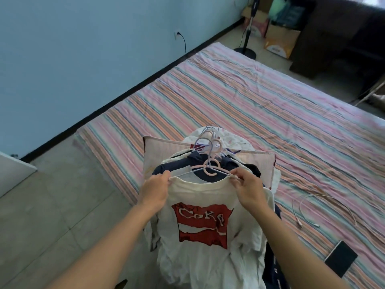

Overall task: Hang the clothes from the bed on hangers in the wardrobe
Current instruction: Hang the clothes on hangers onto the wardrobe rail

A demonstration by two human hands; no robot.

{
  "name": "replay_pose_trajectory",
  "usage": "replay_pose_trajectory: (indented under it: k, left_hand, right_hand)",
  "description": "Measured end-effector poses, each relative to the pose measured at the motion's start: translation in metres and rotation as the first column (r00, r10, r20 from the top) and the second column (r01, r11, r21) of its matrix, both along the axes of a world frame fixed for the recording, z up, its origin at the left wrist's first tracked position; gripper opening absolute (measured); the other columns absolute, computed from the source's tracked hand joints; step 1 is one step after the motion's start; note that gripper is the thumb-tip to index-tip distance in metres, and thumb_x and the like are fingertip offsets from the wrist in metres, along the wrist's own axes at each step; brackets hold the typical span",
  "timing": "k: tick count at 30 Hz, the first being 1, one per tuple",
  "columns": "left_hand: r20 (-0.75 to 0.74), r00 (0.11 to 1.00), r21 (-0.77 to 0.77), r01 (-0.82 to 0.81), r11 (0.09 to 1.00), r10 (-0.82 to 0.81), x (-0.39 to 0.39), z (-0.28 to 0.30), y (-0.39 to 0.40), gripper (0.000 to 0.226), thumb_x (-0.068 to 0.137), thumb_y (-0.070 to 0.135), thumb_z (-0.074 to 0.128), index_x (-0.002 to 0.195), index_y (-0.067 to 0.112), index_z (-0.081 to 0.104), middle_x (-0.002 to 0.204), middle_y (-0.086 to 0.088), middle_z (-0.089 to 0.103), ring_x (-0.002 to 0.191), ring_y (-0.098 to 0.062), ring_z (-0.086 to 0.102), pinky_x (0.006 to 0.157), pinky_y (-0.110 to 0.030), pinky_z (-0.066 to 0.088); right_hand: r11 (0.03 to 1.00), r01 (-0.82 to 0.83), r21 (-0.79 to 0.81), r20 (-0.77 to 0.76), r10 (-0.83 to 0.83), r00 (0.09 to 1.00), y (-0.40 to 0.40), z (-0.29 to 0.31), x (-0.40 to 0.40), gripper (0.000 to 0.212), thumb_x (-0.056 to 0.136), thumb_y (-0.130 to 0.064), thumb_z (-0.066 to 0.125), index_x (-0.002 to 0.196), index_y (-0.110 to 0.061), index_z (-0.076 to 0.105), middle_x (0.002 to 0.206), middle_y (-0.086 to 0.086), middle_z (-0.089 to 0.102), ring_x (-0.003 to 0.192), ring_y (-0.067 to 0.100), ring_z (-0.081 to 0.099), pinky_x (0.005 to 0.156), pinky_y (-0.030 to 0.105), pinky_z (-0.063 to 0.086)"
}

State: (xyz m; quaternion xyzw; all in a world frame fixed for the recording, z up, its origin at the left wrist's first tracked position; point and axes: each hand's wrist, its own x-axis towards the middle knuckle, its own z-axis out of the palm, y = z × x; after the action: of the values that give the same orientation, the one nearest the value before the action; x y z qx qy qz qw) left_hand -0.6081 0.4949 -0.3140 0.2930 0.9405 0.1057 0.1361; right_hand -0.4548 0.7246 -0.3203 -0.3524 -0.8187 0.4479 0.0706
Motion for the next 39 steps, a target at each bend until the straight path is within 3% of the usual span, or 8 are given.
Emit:
replay_pose_trajectory:
  k: [10,13,22,26,30,33,36,39]
  left_hand:
    - [0.034,0.979,0.359,-0.201,0.911,0.202,0.072,0.111,-0.137,0.02,0.096,0.021,0.06,0.077,0.02,0.055,0.074,0.006,0.059,0.07,-0.016,0.054,0.06,-0.031,0.037]
    - [0.046,0.967,0.433,-0.246,0.867,0.251,0.094,0.146,-0.183,0.016,0.093,0.022,0.065,0.079,0.014,0.065,0.074,0.002,0.067,0.071,-0.019,0.062,0.066,-0.036,0.051]
    - [0.052,0.929,0.612,-0.32,0.724,0.366,0.18,0.254,-0.302,0.008,0.088,0.017,0.071,0.092,0.023,0.074,0.086,0.014,0.071,0.083,0.0,0.066,0.077,-0.026,0.055]
    - [-0.001,0.903,0.688,-0.311,0.656,0.429,0.217,0.289,-0.344,0.023,0.084,0.015,0.075,0.086,0.038,0.07,0.082,0.025,0.07,0.081,0.007,0.066,0.074,-0.016,0.051]
    - [-0.054,0.856,0.728,-0.319,0.607,0.515,0.241,0.313,-0.378,0.018,0.083,0.018,0.074,0.1,0.019,0.077,0.087,0.023,0.07,0.086,0.008,0.066,0.08,-0.018,0.053]
    - [-0.083,0.833,0.763,-0.3,0.573,0.547,0.258,0.329,-0.398,0.016,0.083,0.017,0.073,0.097,0.025,0.076,0.083,0.024,0.071,0.085,0.008,0.067,0.077,-0.013,0.053]
    - [-0.099,0.793,0.768,-0.324,0.553,0.602,0.277,0.341,-0.416,0.03,0.084,0.017,0.072,0.08,0.046,0.071,0.087,0.024,0.072,0.085,0.001,0.069,0.077,-0.021,0.054]
    - [-0.108,0.743,0.777,-0.351,0.522,0.66,0.296,0.352,-0.43,0.034,0.087,0.016,0.071,0.081,0.049,0.073,0.084,0.017,0.074,0.084,-0.005,0.071,0.076,-0.029,0.055]
  right_hand:
    - [0.935,-0.236,0.266,-0.189,0.291,0.938,-0.096,0.125,0.035,0.012,0.086,-0.007,0.074,0.094,-0.015,0.078,0.079,-0.02,0.067,0.076,-0.01,0.061,0.072,0.011,0.046]
    - [0.904,-0.307,0.296,-0.213,0.376,0.902,-0.125,0.164,0.046,0.013,0.087,-0.011,0.074,0.094,-0.021,0.079,0.08,-0.022,0.068,0.078,-0.01,0.062,0.072,0.01,0.045]
    - [0.85,-0.443,0.286,-0.316,0.52,0.793,-0.222,0.251,0.079,0.007,0.092,-0.026,0.069,0.09,-0.028,0.076,0.081,-0.015,0.072,0.079,-0.001,0.065,0.067,0.011,0.044]
    - [0.791,-0.519,0.322,-0.361,0.61,0.706,-0.26,0.286,0.088,0.011,0.093,-0.023,0.069,0.09,-0.028,0.078,0.083,-0.019,0.072,0.08,-0.002,0.067,0.069,0.011,0.049]
    - [0.735,-0.585,0.343,-0.417,0.677,0.606,-0.29,0.314,0.082,0.012,0.09,-0.018,0.072,0.095,-0.025,0.08,0.09,-0.02,0.074,0.084,-0.007,0.068,0.073,0.006,0.047]
    - [0.664,-0.655,0.361,-0.439,0.741,0.509,-0.315,0.332,0.072,0.014,0.09,-0.014,0.072,0.096,-0.024,0.08,0.088,-0.024,0.073,0.084,-0.006,0.068,0.073,0.006,0.047]
    - [0.584,-0.707,0.399,-0.438,0.799,0.413,-0.34,0.347,0.056,0.013,0.089,-0.014,0.072,0.095,-0.023,0.081,0.085,-0.02,0.075,0.081,-0.006,0.068,0.07,0.008,0.047]
    - [0.485,-0.77,0.415,-0.43,0.85,0.304,-0.365,0.361,0.042,0.014,0.09,-0.012,0.071,0.095,-0.021,0.081,0.082,-0.016,0.075,0.078,-0.002,0.069,0.07,0.013,0.051]
